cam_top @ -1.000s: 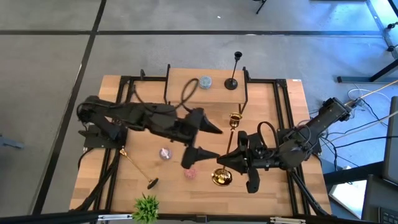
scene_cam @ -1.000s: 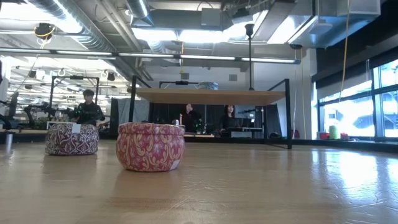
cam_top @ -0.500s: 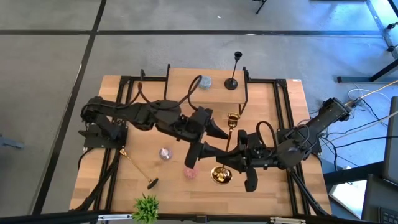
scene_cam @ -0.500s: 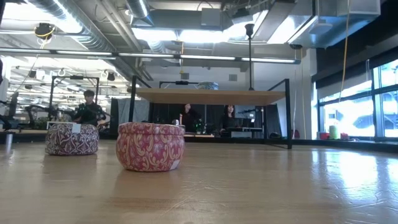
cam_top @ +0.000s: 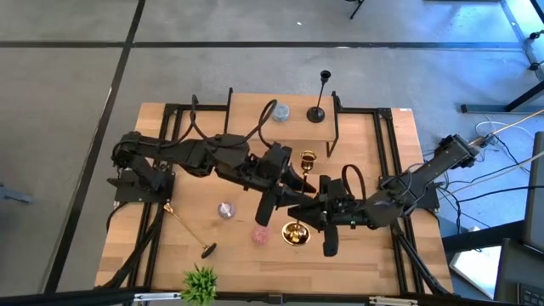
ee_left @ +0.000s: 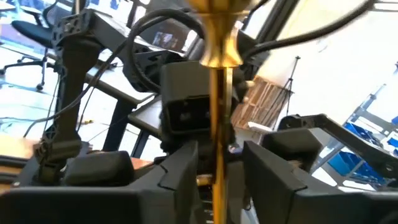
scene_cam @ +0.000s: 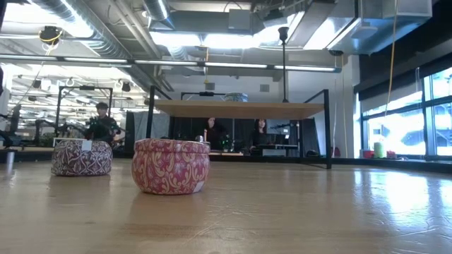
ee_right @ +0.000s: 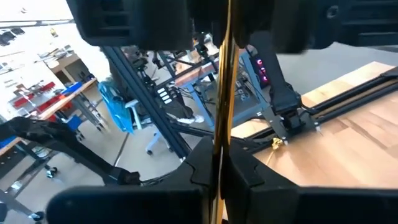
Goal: Pick & Place candle stick holders
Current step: Put the right gold candle holder on the shelf
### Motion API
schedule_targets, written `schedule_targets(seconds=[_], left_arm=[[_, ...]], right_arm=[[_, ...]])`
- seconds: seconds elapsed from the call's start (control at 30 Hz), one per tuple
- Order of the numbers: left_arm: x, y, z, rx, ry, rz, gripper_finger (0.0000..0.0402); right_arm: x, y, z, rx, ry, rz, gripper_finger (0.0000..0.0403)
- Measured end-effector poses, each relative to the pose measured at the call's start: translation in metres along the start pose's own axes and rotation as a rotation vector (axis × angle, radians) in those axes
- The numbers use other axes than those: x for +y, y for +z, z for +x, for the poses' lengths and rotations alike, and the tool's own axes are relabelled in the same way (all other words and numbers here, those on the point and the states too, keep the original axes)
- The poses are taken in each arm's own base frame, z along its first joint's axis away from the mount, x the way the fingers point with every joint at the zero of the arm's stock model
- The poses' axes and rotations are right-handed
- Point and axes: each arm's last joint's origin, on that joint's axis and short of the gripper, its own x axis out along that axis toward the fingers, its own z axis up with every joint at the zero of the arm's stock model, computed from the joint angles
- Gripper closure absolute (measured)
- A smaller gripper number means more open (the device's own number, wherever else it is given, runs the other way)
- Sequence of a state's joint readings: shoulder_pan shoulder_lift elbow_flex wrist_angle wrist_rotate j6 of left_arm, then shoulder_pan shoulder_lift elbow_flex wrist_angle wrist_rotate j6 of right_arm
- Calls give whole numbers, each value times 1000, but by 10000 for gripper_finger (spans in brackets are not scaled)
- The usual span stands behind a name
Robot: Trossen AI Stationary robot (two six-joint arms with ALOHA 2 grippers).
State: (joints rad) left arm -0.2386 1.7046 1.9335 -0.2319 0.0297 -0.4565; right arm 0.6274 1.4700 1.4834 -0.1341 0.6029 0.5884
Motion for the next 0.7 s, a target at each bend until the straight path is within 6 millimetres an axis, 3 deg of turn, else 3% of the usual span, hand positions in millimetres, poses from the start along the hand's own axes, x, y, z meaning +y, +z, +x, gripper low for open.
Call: schedule_targets(seconds=[0.2,0.4,0.7], left_arm=[[1,-1,1,24,-23,19,387],[3,-8,-9,117,83,65,391],[7,16,-61,39,518,203,391]], right_arm=[[-1,1,0,-35,-51,-26,379],[-1,5,0,-74,-65,-56,307],[-1,12,-7,-133,-132,-130,194]])
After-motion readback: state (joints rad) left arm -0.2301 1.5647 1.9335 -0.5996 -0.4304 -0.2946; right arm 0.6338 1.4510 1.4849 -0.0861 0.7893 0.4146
